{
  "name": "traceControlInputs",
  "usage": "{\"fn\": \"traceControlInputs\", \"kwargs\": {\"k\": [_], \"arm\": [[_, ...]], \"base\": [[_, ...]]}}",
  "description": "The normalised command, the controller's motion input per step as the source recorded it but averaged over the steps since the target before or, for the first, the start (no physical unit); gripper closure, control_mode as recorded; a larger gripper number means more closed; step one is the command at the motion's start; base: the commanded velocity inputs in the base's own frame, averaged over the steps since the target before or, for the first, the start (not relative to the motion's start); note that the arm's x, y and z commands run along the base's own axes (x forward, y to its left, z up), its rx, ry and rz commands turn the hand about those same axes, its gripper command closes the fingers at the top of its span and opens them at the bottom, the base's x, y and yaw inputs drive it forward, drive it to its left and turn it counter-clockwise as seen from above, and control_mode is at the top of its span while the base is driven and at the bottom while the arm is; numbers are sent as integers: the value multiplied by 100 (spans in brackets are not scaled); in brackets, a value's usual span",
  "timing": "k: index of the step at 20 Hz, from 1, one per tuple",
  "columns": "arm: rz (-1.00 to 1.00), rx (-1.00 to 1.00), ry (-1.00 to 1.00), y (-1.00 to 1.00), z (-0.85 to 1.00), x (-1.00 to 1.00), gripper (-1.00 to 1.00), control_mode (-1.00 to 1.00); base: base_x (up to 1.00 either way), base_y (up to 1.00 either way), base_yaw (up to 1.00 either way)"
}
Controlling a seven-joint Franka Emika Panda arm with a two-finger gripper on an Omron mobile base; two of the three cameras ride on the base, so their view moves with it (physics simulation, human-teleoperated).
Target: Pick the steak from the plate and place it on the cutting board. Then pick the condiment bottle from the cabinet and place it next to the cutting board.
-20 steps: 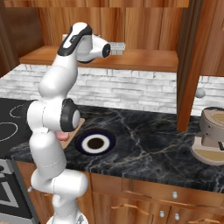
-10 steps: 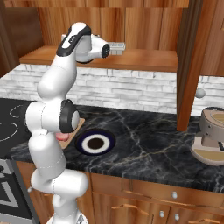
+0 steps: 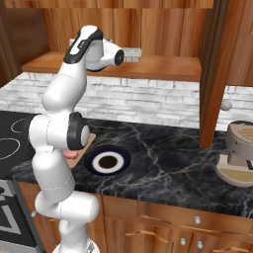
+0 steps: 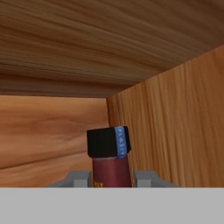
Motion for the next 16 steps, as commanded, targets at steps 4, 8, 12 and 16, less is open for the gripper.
{"fn": "traceControlInputs", "kwargs": {"k": [4,8,12,16], "arm": [[0,0,0,0,5,-18,100,-100],[0,0,0,0,13,-28,100,-100],[0,-1,0,0,13,-33,100,-100],[0,-3,0,0,5,-45,100,-100]], "base": [[0,0,0],[0,0,0],[0,0,0],[0,0,0]]}}
